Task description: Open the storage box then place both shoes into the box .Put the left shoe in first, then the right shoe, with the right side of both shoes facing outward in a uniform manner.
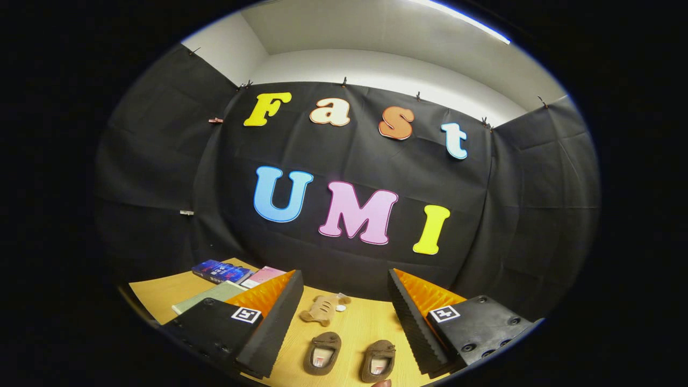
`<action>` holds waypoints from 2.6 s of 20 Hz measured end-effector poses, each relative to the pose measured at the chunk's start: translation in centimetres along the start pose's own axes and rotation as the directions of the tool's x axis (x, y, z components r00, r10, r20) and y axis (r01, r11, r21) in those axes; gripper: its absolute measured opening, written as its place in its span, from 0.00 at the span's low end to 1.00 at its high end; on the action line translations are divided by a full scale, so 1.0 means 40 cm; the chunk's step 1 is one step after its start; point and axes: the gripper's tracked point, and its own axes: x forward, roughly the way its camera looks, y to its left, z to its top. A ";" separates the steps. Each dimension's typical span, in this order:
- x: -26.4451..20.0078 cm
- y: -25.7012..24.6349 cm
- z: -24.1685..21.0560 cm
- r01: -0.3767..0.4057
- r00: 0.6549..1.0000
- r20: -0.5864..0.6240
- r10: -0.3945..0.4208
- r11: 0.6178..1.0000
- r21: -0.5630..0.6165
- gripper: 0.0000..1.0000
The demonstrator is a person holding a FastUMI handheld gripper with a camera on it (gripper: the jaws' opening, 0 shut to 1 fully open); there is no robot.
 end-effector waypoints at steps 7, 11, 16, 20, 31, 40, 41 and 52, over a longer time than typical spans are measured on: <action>0.007 0.006 -0.017 -0.012 1.000 -0.008 0.012 1.000 0.003 0.97; 0.018 0.034 -0.051 -0.069 0.997 -0.034 0.071 0.996 0.052 0.97; 0.046 0.095 -0.099 -0.216 0.966 -0.083 0.245 0.941 0.259 0.97; 0.069 0.134 -0.188 -0.302 0.909 -0.139 0.392 0.852 0.429 0.99; 0.087 0.254 -0.571 -0.154 0.626 -0.146 0.766 0.304 0.940 0.98; 0.096 0.408 -0.686 0.011 0.490 -0.028 0.871 0.025 1.000 0.96; 0.092 0.421 -0.695 0.020 0.479 -0.029 0.877 0.022 1.000 0.96; 0.064 0.474 -0.693 0.099 0.460 0.079 0.885 -0.139 0.985 0.40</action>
